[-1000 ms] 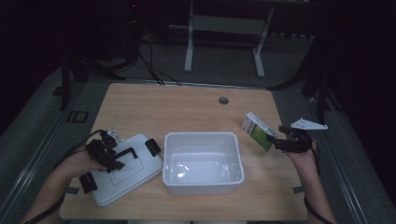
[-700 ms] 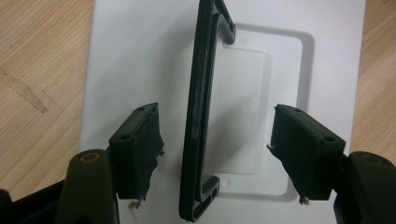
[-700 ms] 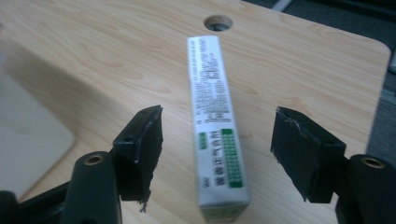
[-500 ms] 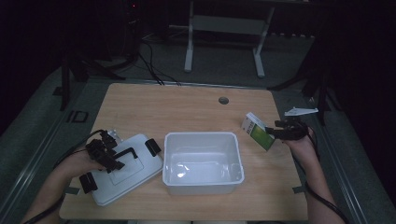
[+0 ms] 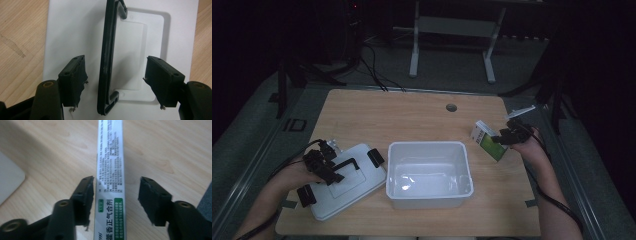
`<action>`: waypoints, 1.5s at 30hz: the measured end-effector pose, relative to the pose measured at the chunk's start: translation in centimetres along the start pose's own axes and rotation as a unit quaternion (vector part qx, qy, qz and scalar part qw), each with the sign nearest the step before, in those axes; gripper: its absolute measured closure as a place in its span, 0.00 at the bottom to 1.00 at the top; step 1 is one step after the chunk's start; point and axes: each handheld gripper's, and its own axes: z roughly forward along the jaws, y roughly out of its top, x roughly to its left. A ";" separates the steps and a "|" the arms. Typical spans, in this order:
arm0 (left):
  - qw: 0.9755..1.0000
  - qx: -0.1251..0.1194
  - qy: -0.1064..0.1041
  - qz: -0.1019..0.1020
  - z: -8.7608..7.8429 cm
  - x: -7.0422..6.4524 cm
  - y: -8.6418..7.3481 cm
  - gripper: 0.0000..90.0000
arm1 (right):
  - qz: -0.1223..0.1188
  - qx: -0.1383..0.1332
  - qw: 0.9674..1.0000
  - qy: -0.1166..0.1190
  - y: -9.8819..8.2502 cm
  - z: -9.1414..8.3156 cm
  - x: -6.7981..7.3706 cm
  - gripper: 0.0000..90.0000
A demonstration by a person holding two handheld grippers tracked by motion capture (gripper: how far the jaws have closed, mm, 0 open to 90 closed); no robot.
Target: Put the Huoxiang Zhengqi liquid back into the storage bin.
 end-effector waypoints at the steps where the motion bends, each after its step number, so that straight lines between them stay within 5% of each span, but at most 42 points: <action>1: 1.000 0.000 0.000 0.000 0.0 0.0 0.0 0.37 | 0.000 0.000 1.000 0.000 0.0 0.0 0.0 0.52; 8: 1.000 0.003 -0.002 0.001 0.1 0.0 0.0 0.37 | -0.030 0.067 0.997 -0.006 1.3 0.6 0.3 0.55; 11: 1.000 0.005 0.000 0.002 0.1 0.0 0.1 0.37 | -0.042 0.096 0.994 -0.008 2.0 0.9 0.5 0.56; 13: 1.000 0.008 0.000 0.004 0.2 0.0 0.1 0.37 | -0.052 0.134 0.990 -0.009 2.6 1.3 0.7 0.58; 21: 1.000 0.011 0.000 0.005 0.4 0.0 0.1 0.37 | -0.054 0.179 0.982 -0.005 3.1 2.3 0.9 0.58; 35: 1.000 0.015 -0.001 0.002 0.6 0.0 -0.1 0.37 | -0.053 0.205 0.977 0.013 3.2 2.9 0.8 0.69; 45: 1.000 0.016 -0.001 0.003 0.7 0.0 -0.1 0.37 | -0.066 0.205 0.976 0.013 3.2 2.3 1.0 0.71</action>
